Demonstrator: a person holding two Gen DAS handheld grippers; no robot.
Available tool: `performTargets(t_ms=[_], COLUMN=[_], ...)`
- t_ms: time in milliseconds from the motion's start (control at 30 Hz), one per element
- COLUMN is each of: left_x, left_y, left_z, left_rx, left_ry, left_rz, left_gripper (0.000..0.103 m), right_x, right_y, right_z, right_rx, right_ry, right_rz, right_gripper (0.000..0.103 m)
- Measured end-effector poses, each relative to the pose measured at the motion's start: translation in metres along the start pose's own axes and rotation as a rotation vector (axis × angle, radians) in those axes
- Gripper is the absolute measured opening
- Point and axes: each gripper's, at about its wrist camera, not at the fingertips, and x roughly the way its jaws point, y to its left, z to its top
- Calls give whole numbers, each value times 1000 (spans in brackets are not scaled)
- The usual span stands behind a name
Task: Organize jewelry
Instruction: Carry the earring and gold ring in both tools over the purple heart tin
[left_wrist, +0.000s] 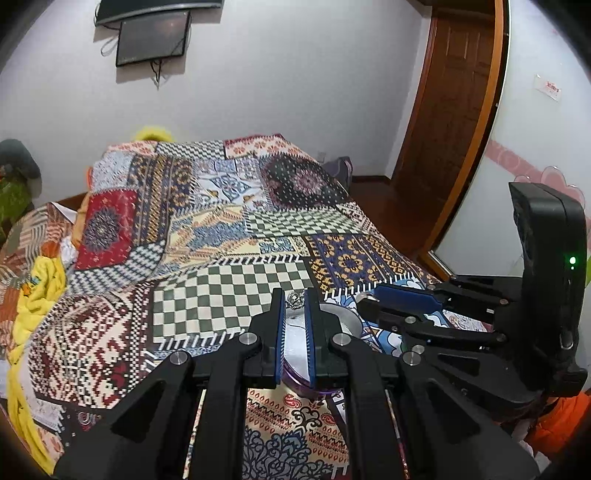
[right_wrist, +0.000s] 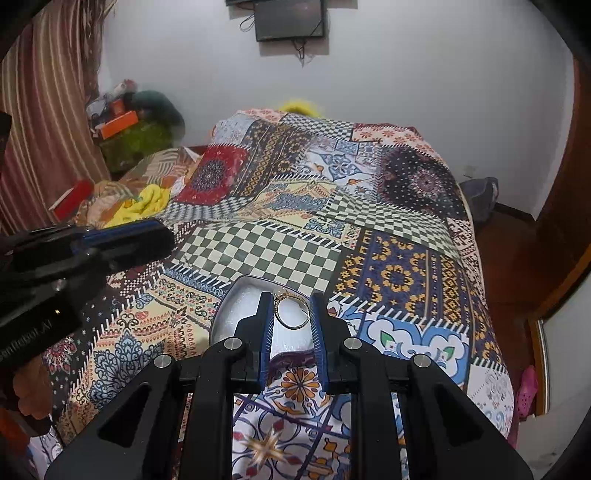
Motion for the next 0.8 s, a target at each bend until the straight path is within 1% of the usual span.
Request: performTargets(t_ms=[167,267,467,600,800], left_x=[22,34,55,65,78], left_y=[4,8,9,9,16], left_z=[0,0,-4,-7,-12], left_rx=[0,-11,0,12,-5], left_ry=[36,65,118,145,191], left_rz=[5,-15,-45,-49,-67], left_gripper=[9,9,9,9,9], right_x=[17,26,36,42,51], right_y=[-4,-6,-8,-6,-5], right_z=[0,-1,-3,-5,-8], right_rx=[-11,-14,-31,-49,-69], right_ry=[53,83,118,140,166], right_rz=[24,38,51,59,70], right_gripper=[18,18,18,18,18])
